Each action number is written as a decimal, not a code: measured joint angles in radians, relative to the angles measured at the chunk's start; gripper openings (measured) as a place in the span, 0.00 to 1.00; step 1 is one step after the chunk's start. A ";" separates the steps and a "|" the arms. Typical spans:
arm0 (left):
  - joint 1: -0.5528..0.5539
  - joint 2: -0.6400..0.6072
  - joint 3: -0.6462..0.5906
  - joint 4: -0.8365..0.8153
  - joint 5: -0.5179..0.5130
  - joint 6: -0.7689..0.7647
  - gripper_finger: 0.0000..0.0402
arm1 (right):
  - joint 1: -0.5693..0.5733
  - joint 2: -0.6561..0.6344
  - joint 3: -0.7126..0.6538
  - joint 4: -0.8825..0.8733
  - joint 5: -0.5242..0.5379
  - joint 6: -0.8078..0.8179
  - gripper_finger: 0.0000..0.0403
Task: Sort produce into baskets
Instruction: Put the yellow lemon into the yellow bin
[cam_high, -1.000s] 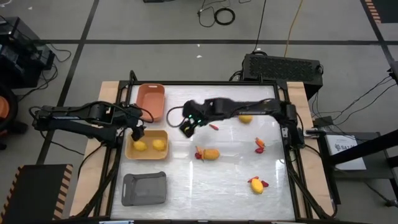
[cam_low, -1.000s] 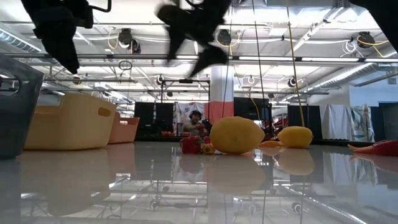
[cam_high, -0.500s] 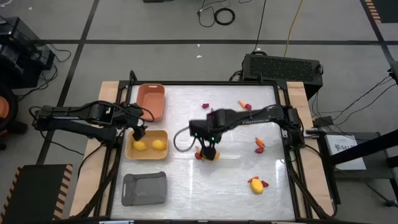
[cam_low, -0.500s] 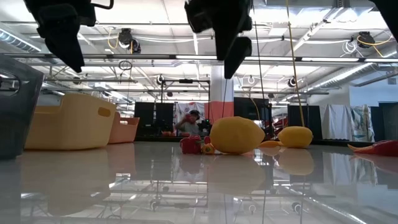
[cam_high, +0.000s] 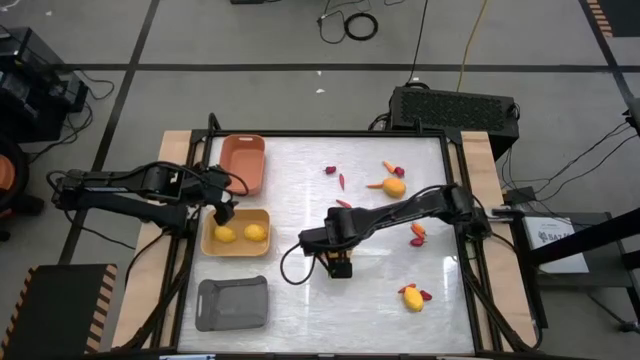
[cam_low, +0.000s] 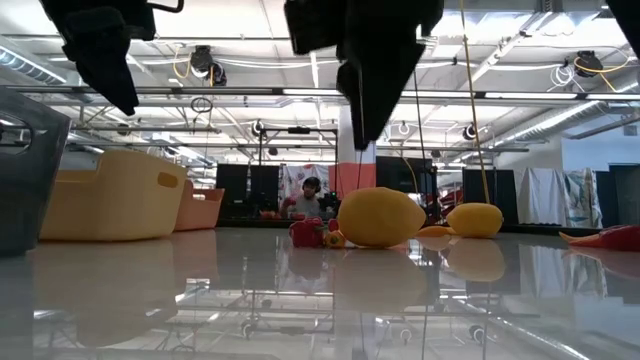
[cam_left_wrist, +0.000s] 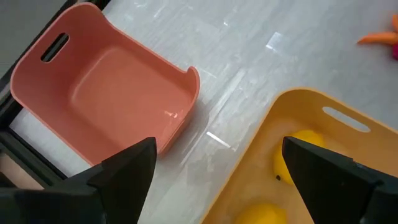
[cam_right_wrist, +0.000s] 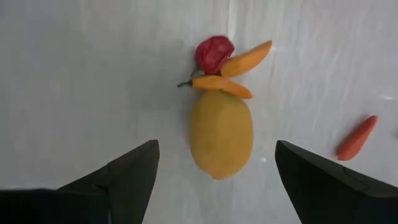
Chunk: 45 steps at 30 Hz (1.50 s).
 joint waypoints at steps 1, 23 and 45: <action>0.000 0.000 0.000 0.001 -0.001 0.002 0.88 | 0.000 0.009 0.000 -0.003 0.000 0.000 0.78; 0.000 0.000 0.000 0.003 -0.004 0.024 0.88 | -0.026 0.163 0.000 -0.014 0.000 0.010 0.78; 0.000 0.000 0.000 0.016 -0.003 0.051 0.88 | -0.026 0.163 0.020 -0.053 -0.064 0.072 0.53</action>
